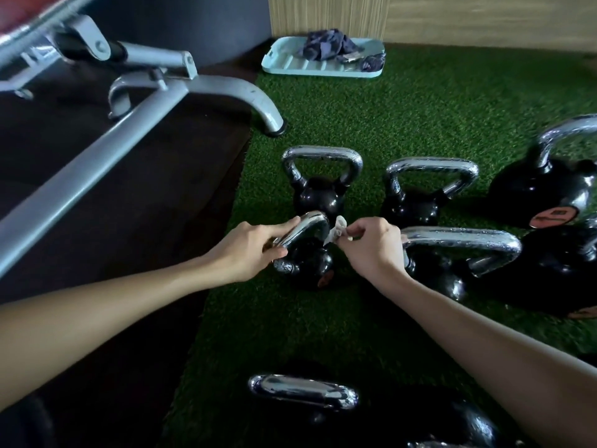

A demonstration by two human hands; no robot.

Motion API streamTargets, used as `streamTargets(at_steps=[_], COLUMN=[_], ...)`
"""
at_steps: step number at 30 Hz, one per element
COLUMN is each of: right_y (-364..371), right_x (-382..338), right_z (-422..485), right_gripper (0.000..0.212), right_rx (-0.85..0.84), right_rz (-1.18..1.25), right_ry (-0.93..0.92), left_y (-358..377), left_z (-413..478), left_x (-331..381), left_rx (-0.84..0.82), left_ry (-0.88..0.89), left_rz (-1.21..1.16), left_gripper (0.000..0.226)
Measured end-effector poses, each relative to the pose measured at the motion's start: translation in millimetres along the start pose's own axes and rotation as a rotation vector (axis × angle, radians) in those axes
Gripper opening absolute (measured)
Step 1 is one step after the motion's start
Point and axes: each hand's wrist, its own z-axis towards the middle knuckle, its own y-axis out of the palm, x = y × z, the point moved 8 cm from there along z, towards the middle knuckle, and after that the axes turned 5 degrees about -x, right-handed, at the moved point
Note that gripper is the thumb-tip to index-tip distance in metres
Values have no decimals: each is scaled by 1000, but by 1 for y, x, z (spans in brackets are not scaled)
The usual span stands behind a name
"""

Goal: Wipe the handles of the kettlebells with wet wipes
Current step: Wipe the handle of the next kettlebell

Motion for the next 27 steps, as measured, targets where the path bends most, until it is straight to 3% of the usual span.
streamTargets(at_steps=[8, 12, 16, 22, 27], right_y=[44, 55, 58, 47, 48], right_x=[-1, -4, -8, -42, -25], right_z=[14, 20, 17, 23, 26], right_gripper=[9, 21, 6, 17, 12], right_rx=[-34, -60, -40, 22, -6], right_rz=[178, 201, 186, 176, 210], right_ry=[36, -23, -93, -241, -151], left_y=[-14, -14, -9, -7, -5], left_z=[-11, -15, -18, -18, -16], left_x=[-19, -23, -26, -38, -35], left_rx=[-76, -126, -113, -176, -198], left_ry=[-135, -158, -155, -136, -169], left_rz=[-60, -112, -138, -198, -199], left_gripper=[68, 70, 69, 71, 72])
